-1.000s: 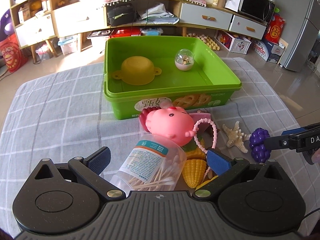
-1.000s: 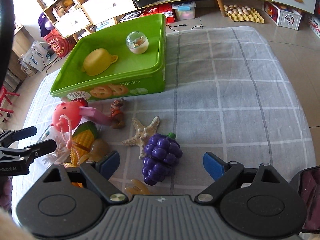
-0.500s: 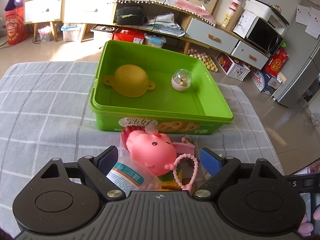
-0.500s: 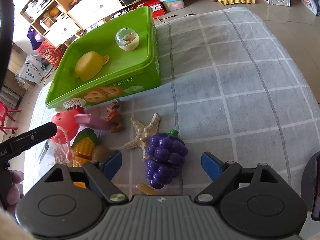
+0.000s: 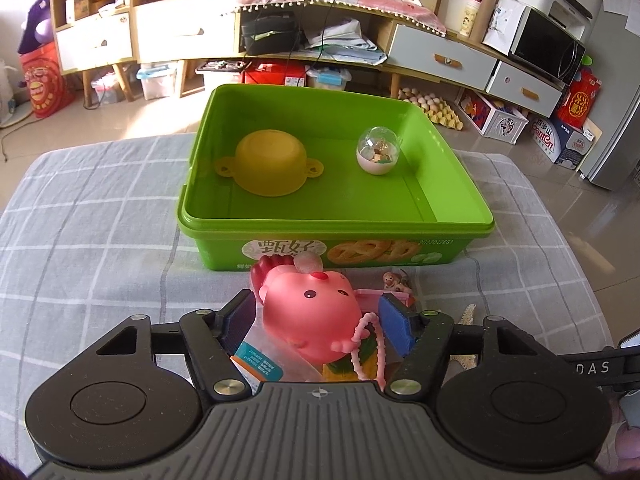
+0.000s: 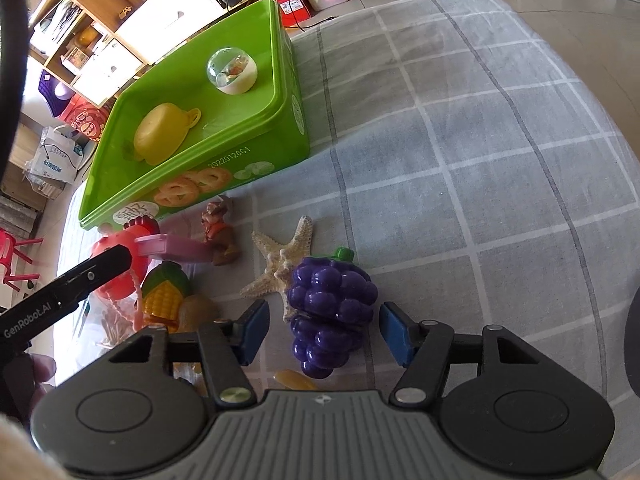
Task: Organize rigid objects
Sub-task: 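Close the left tool on the pink pig while the right tool grips the grapes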
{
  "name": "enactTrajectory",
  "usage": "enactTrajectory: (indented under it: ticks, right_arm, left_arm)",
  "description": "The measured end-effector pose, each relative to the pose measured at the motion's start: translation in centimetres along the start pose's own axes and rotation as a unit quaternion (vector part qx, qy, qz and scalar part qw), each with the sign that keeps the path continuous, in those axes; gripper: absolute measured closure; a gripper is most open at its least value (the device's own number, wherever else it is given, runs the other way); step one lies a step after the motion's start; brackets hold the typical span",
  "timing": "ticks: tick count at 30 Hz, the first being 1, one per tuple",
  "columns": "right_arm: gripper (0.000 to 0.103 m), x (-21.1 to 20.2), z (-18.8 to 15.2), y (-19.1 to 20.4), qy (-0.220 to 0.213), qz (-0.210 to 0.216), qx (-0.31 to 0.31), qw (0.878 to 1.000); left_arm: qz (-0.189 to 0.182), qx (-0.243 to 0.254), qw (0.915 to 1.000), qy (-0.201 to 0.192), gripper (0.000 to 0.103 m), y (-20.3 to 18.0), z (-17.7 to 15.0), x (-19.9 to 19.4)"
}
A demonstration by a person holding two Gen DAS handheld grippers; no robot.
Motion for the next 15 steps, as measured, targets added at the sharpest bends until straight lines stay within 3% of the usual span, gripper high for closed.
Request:
enactTrajectory:
  ticks: [7,15]
  right_arm:
    - [0.079,0.31,-0.03,0.04,0.004,0.001,0.005,1.000]
    - [0.086,0.41,0.01,0.12,-0.003,-0.007,0.002,1.000]
  left_arm:
    - [0.027,0.032,0.9991,0.007,0.035,-0.69,-0.20,0.39]
    - [0.023,0.028,0.9993,0.012,0.043,-0.68,-0.28,0.37]
Point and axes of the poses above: each gripper's, at about its wrist camera, not at the fingertips, and x roughly the way its jaws point, y to its left, z to its top, the point moved 2 cm from there along x, roughly the way its jaws point, and after that the axes turned 8 degrees about y, right-handed, at the moved point
